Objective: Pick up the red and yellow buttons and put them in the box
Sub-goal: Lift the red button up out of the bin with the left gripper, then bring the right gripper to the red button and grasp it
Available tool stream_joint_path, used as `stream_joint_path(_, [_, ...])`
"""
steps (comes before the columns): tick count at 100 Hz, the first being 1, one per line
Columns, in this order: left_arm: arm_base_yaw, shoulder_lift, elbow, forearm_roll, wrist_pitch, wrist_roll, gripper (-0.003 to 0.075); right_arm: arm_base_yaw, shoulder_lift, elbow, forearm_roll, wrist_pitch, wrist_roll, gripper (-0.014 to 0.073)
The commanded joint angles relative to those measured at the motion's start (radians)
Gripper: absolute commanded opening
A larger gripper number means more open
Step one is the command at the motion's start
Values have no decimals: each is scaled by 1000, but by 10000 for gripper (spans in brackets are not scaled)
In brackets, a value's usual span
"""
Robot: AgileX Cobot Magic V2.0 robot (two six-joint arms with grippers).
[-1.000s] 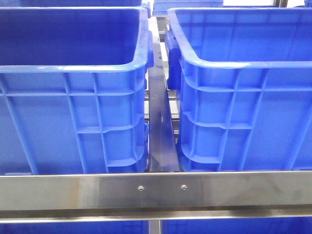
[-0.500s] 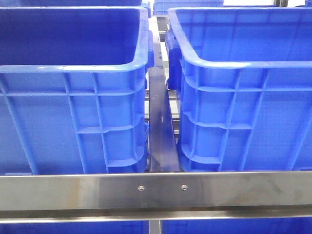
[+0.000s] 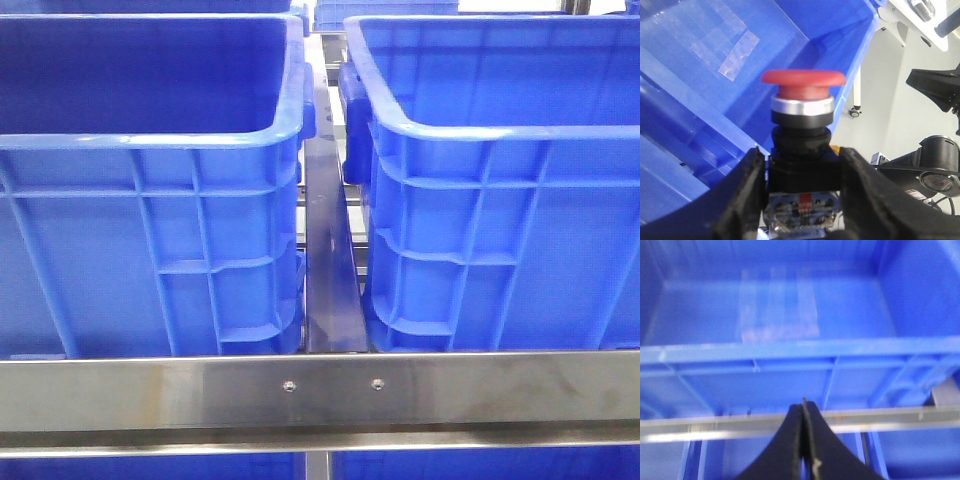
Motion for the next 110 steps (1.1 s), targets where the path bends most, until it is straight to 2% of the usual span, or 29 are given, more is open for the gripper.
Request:
stream_joint_path(1, [-8, -36, -29, -79, -9, 3, 115, -2, 96, -87, 0, 20, -6, -68])
stream_joint_path(10, [-8, -36, -29, -79, -9, 3, 115, -2, 176, -140, 0, 73, -6, -40])
stream_joint_path(17, [-8, -36, -29, -79, -9, 3, 115, -2, 227, -171, 0, 110, -6, 47])
stream_joint_path(34, [-8, -36, -29, -79, -9, 3, 115, -2, 309, -203, 8, 157, -6, 421])
stream_joint_path(43, [-8, -36, -29, -79, -9, 3, 115, -2, 323, -203, 8, 154, -6, 540])
stream_joint_path(70, [-8, -36, -29, -79, -9, 3, 115, -2, 322, -237, 13, 155, -6, 536])
stream_joint_path(82, [-8, -36, -29, -79, -9, 3, 115, -2, 339, -305, 71, 177, -6, 536])
stream_joint_path(93, [-8, -36, -29, -79, -9, 3, 115, -2, 391, -377, 231, 177, -30, 536])
stream_joint_path(110, [-8, -36, -29, -79, -9, 3, 115, -2, 500, -451, 598, 175, -211, 536])
